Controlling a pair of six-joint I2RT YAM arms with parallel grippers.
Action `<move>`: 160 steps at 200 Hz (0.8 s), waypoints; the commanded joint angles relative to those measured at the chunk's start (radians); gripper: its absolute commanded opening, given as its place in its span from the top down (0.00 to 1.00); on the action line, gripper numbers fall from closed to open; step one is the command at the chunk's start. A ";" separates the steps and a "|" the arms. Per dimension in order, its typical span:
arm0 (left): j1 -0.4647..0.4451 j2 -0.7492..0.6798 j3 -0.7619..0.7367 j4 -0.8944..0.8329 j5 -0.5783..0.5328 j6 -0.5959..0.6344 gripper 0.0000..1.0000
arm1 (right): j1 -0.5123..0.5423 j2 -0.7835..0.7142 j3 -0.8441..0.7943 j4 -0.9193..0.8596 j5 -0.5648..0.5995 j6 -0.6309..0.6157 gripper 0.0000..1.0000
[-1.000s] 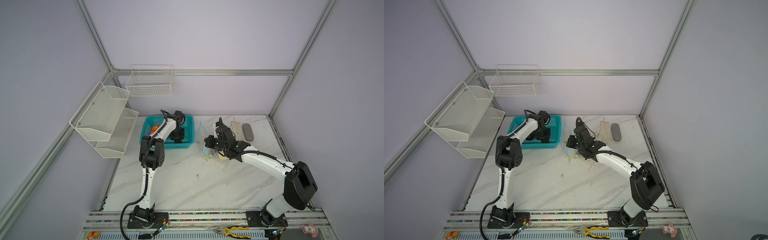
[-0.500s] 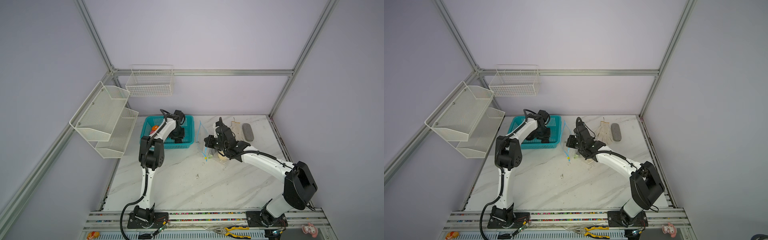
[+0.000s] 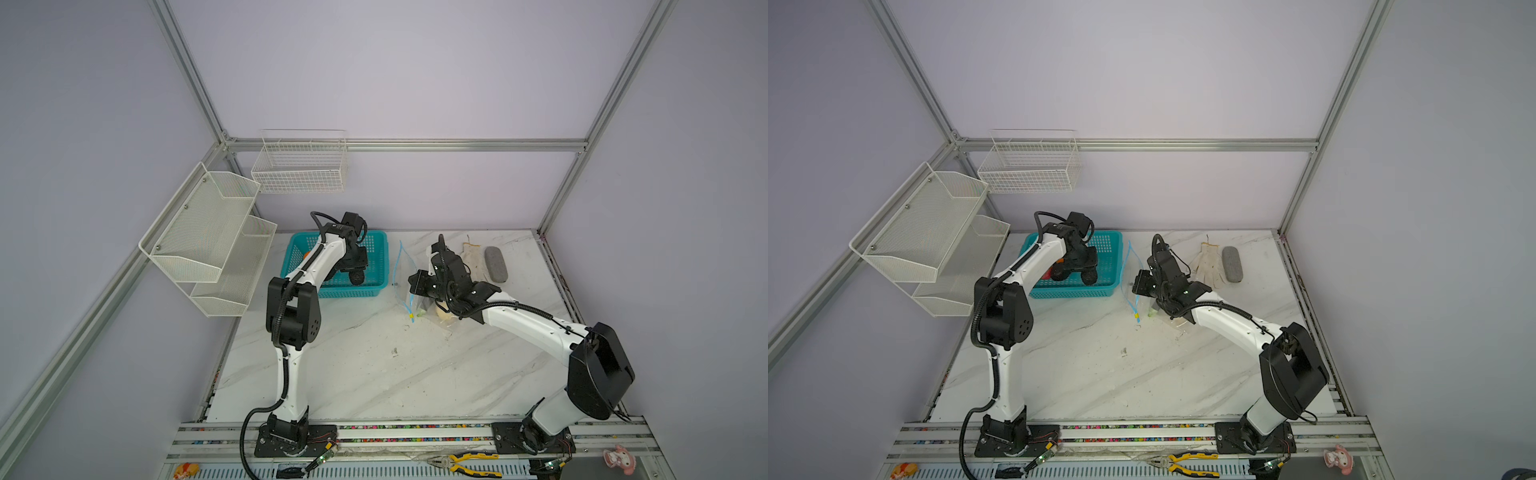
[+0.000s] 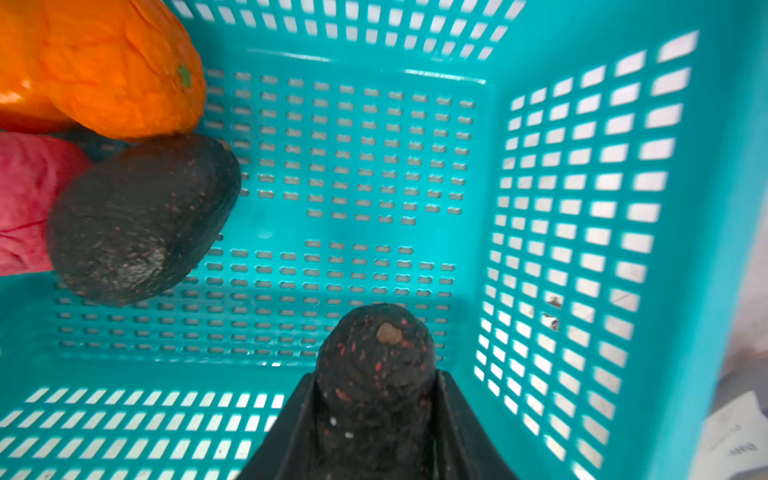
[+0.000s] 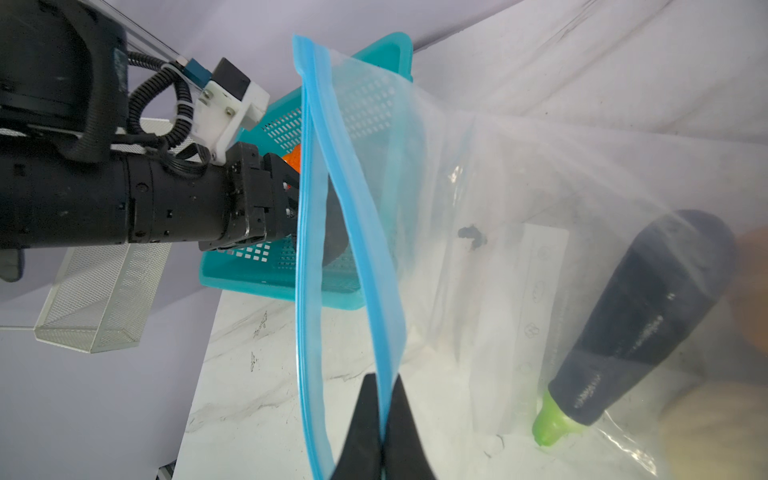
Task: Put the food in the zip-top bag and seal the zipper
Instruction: 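Lift the dark avocado out of the basket with the left gripper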
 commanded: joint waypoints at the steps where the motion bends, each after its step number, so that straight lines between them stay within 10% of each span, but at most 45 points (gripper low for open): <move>1: -0.002 -0.056 -0.028 0.032 -0.006 -0.020 0.71 | 0.003 0.000 0.018 -0.008 0.020 0.011 1.00; 160: -0.066 -0.502 -0.275 0.164 0.302 -0.052 0.75 | 0.003 0.027 0.067 -0.007 -0.008 0.017 1.00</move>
